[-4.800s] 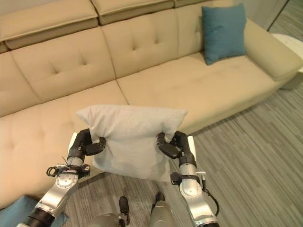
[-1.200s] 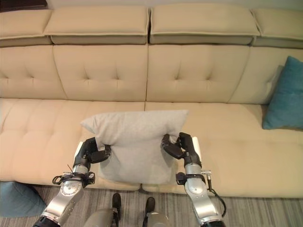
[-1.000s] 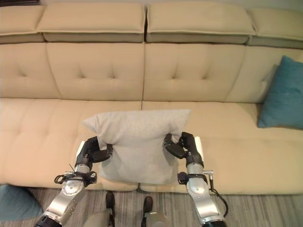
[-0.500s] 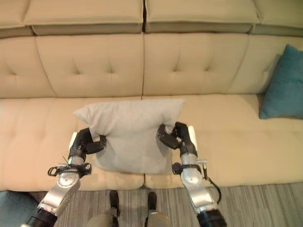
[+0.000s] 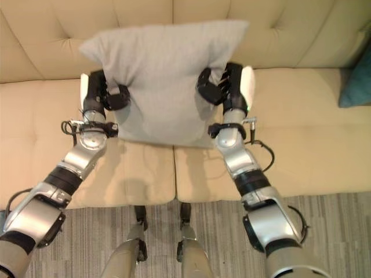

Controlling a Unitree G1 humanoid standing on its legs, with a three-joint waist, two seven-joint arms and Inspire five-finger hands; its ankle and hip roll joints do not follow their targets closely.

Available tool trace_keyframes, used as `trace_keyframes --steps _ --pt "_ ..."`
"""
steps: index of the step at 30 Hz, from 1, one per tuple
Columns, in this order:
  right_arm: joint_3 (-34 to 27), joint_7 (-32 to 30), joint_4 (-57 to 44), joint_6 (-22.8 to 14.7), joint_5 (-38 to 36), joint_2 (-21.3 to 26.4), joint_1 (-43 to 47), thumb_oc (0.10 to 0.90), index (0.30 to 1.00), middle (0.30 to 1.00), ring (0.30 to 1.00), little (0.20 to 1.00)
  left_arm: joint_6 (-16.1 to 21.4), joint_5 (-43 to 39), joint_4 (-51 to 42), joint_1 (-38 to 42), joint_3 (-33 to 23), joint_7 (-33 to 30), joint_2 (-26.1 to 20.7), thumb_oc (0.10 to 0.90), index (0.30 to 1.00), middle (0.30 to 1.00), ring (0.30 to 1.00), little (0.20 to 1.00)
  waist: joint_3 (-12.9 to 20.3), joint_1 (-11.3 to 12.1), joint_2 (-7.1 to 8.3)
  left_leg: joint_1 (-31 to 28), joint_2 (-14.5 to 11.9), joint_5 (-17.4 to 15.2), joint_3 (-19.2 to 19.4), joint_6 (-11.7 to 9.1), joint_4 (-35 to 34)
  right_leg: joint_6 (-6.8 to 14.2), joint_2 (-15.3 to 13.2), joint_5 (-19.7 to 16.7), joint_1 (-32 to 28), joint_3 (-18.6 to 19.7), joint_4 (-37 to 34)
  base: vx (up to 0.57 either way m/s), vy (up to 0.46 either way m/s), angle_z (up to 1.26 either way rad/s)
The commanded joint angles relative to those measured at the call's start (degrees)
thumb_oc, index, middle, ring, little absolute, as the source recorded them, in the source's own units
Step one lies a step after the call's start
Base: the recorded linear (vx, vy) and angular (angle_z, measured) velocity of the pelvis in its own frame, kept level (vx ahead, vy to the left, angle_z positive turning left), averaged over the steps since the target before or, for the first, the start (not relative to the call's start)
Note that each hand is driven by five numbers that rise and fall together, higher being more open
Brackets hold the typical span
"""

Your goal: Pick up all the scattered cushions and arrange them neatly on the sofa.

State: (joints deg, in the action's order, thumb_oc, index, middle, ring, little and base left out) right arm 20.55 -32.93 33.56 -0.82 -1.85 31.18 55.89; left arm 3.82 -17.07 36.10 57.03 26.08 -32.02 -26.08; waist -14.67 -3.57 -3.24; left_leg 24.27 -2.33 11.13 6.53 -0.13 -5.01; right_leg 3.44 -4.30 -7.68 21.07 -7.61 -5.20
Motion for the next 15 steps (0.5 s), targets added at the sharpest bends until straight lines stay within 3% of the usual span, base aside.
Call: trace_keyframes --steps 1,7,14,15 --pt "1.3 -3.8 -3.2 -7.9 -0.3 -0.2 15.6 0.400 0.300 0.300 0.300 0.300 11.5 1.3 -2.9 15.9 2.1 -1.7 -1.3 0.400 0.300 0.300 0.300 0.300 1.7 0.3 2.11 -3.0 0.4 -7.7 -0.8 -3.6 0.0 3.7 -0.3 6.9 0.4 2.4 4.3 -0.01 -0.024 0.08" --pt "5.1 -4.3 2.1 -7.8 -1.3 1.8 22.7 0.400 0.300 0.300 0.300 0.300 11.9 -0.2 1.2 21.4 2.9 -2.3 -3.2 0.400 0.300 0.300 0.300 0.300 0.9 0.5 1.47 -1.7 0.5 -7.1 -1.1 -4.1 0.0 3.8 0.0 6.5 1.6 2.3 4.1 0.00 -0.013 0.01" --pt "6.9 -3.3 6.6 -6.6 -1.3 2.7 22.2 0.400 0.300 0.300 0.300 0.300 11.6 -2.2 3.5 19.1 2.4 -1.2 -0.9 0.400 0.300 0.300 0.300 0.300 -0.4 0.6 1.23 -0.2 0.6 -6.2 -1.7 -4.4 0.0 3.7 0.2 6.3 2.7 1.8 4.1 -0.03 -0.017 0.16" --pt "7.1 -3.3 7.4 -6.4 -1.1 2.6 22.0 0.547 0.521 0.521 0.521 0.521 11.6 -2.5 4.0 18.6 2.3 -0.9 -0.4 0.532 0.498 0.498 0.498 0.498 -0.7 0.6 1.24 0.0 0.6 -6.1 -1.8 -4.4 0.0 3.6 0.2 6.4 2.9 1.8 4.3 -0.07 -0.006 0.02"
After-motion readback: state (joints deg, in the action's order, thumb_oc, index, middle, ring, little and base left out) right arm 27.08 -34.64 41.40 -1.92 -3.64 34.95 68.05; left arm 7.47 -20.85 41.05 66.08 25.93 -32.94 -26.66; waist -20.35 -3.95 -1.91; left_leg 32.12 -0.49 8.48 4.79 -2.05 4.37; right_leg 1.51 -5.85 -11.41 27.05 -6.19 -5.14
